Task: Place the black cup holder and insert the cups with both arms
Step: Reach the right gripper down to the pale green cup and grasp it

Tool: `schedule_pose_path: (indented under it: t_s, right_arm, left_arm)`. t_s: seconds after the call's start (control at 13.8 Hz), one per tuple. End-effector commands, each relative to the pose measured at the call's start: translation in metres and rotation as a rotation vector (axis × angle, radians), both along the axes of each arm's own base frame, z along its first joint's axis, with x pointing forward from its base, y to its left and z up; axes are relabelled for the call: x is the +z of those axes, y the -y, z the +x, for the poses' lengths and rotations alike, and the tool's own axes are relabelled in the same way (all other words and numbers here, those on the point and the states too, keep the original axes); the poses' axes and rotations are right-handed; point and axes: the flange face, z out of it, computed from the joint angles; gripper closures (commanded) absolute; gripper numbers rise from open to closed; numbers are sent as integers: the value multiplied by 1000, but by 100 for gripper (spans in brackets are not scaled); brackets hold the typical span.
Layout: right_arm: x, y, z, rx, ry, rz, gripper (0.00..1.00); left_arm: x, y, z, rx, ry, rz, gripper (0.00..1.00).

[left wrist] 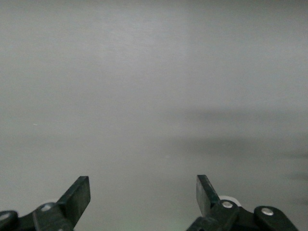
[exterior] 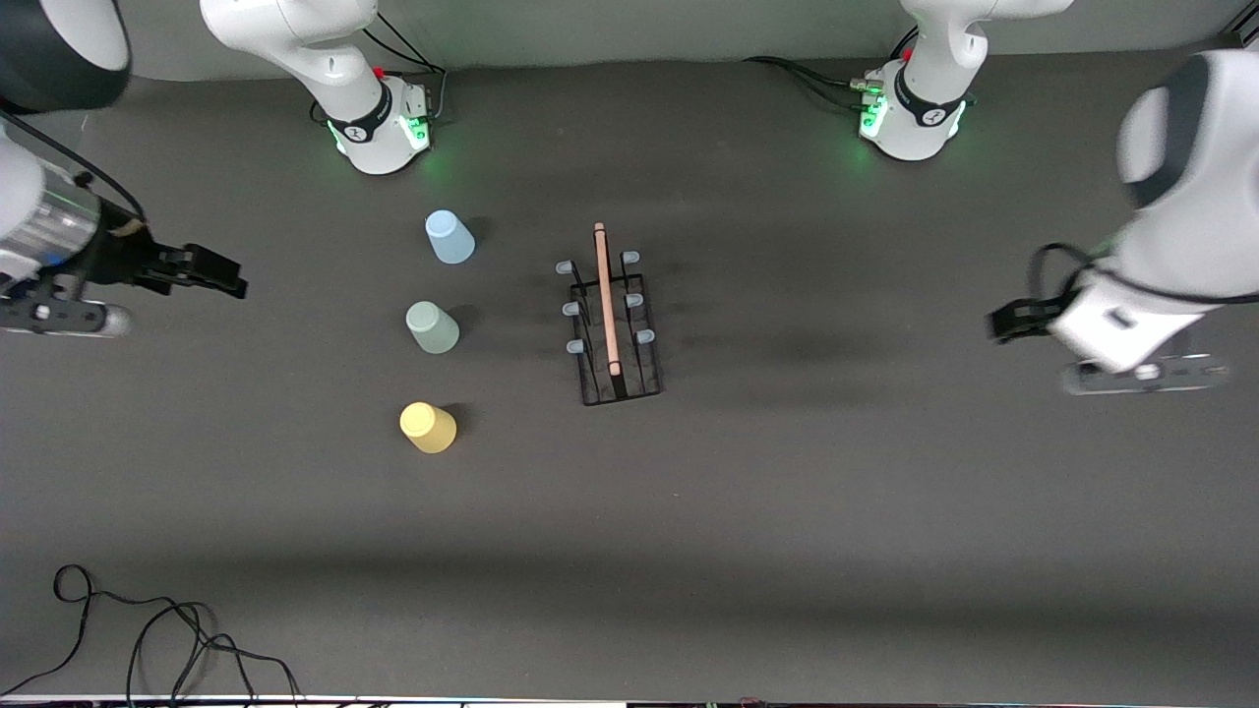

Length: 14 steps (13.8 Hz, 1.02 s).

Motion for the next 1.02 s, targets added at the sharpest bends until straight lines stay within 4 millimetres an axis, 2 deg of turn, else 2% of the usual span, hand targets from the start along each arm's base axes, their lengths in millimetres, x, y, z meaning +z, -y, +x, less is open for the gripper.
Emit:
schedule_pose_path:
  t_s: [0.0,0.15,0.29,0.36,0.44,0.51,0.73,0.94]
  right_arm:
    - [-28,-3,-8,-32,-22,42,0]
    - [-53,-8,-10,-55,-24,51,0]
    - [-83,-26,-18,-75,-14,54,0]
    - [-106,-35,-25,-77,-12,50,0]
    - [-126,-54,-35,-84,3,45,0]
    - [-148,-64,-44,-93,16,41,0]
    - [-190,-71,-65,-85,27,37,0]
    - [-230,-63,-87,-102,55,34,0]
  left_arm:
    - [11,-14,-18,-60,5,-6,1]
    - [15,-24,-23,-53,22,-5,1]
    - [13,-42,-33,-107,32,-54,1]
    - [11,-52,-37,-91,48,-68,1]
    - [11,-55,-38,-72,66,-69,0]
    - [10,-52,-36,-32,70,-66,0]
    - [7,-55,-35,-17,66,-65,0]
    - [2,-55,-38,-18,42,-62,0]
